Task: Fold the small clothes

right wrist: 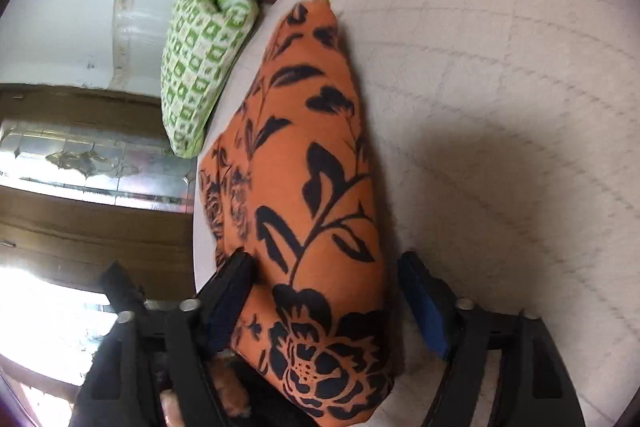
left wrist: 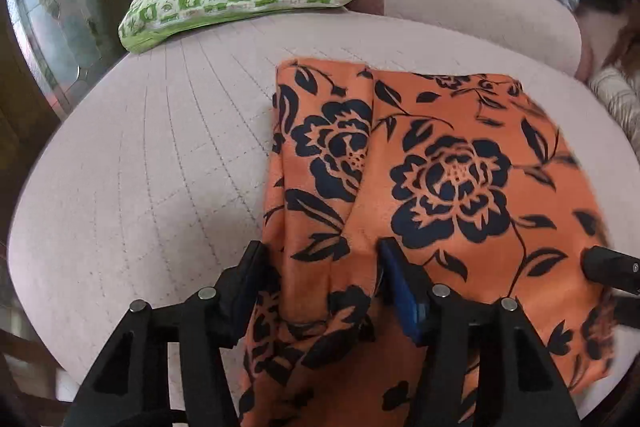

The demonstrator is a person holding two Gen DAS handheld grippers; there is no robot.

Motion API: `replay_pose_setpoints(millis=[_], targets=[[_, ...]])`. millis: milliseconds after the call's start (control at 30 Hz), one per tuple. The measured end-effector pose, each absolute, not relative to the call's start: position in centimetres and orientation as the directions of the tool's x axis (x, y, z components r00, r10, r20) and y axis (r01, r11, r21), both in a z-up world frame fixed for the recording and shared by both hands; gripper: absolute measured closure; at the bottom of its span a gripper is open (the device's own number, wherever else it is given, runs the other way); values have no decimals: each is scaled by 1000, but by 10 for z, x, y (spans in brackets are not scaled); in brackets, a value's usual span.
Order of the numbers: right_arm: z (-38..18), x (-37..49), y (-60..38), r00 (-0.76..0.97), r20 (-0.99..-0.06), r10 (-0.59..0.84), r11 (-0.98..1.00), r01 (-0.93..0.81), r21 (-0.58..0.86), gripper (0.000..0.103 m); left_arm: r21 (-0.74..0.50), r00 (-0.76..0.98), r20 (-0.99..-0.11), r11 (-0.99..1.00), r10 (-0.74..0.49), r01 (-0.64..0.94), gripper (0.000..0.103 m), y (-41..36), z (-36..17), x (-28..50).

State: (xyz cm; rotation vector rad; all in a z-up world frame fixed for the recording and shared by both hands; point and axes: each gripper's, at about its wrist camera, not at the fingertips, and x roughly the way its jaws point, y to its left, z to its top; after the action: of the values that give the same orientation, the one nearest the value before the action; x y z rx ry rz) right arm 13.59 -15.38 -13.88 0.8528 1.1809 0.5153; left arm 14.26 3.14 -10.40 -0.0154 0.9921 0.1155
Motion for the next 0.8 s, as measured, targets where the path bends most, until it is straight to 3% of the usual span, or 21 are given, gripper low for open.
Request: replay_pose_setpoints(millis=[33, 167, 233, 267, 333, 500, 667, 700, 733, 767, 800], targets=[[-133, 134, -150, 320, -598, 735, 612, 68, 788, 56, 20, 536, -840, 994, 77, -112, 42, 34, -103, 143], [-91, 117, -138, 386, -628, 676, 693, -43, 719, 61, -41, 529, -848, 991, 31, -124, 41, 43, -107, 145], [-120, 121, -128, 317, -754, 575, 801, -34, 597, 56, -50, 528, -849, 991, 22, -123, 41, 43, -108, 147], [-133, 121, -133, 295, -737, 608, 772, 0, 636, 55, -54, 532, -846, 991, 19, -121, 41, 44, -107, 145], [-135, 116, -150, 323, -646, 692, 670, 48, 741, 39, -76, 539, -842, 990, 1, -121, 41, 47, -106, 144], [-109, 127, -167, 383, -575, 723, 618, 13, 786, 30, -94, 550, -835, 988, -9, -126, 40, 51, -108, 141], [-126, 183, -165, 341, -564, 752, 573, 84, 815, 26, -111, 558, -830, 986, -23, -126, 36, 53, -111, 136], [-139, 195, -157, 285, -570, 770, 560, 124, 819, 34, -115, 558, -830, 985, -26, -126, 35, 54, -112, 136], [-146, 199, -150, 251, -557, 791, 535, 156, 830, 56, -120, 558, -829, 985, -30, -125, 35, 57, -114, 135], [-135, 196, -143, 264, -555, 789, 545, 117, 830, 65, -130, 557, -830, 983, -38, -127, 35, 60, -115, 135], [-121, 190, -138, 295, -571, 766, 581, 62, 812, 67, -139, 556, -830, 981, -43, -132, 34, 62, -116, 134]])
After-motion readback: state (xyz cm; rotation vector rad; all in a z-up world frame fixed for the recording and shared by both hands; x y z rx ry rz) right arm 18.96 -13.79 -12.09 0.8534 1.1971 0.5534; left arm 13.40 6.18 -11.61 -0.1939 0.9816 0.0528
